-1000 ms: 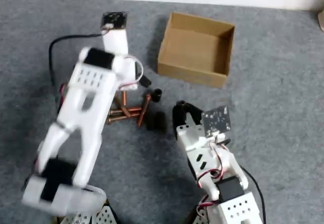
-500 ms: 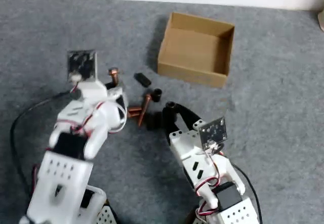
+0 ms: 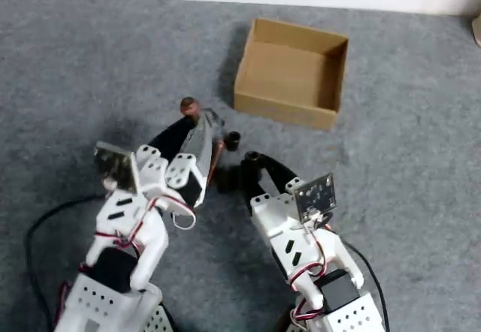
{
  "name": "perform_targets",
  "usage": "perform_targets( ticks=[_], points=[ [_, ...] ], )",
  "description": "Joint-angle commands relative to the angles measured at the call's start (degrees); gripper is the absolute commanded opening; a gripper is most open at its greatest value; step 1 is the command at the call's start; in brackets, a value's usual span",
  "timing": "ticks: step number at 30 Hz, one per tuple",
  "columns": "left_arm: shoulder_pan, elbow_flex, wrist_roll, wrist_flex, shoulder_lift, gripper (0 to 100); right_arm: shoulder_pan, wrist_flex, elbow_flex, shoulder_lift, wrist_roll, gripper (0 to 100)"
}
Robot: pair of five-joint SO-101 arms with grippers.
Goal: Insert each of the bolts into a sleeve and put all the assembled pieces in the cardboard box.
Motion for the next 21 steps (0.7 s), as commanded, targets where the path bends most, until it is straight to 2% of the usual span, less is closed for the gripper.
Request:
perform_targets(
  ticks=[1,3,7,14,21],
  points=[
    [2.07,6.99,-0.18,-13.80,-5.85,1,-2.68,-1.89,1.54,-0.92,0.79,0.4],
    [3.91,9.45,-0.18,-15.38,-5.93,1,-4.97,-1.89,1.54,-0.92,2.64,0.4],
    [6.29,10.51,-0.09,-15.38,-5.93,1,-7.96,-1.89,1.63,-0.92,10.90,0.4],
    [7.87,11.03,0.18,-15.30,-6.29,1,-8.04,-1.89,1.63,-0.92,11.43,0.4],
    [8.22,10.33,0.26,-9.49,-6.46,1,-5.58,-1.89,1.36,-0.92,11.60,0.4]
  ],
)
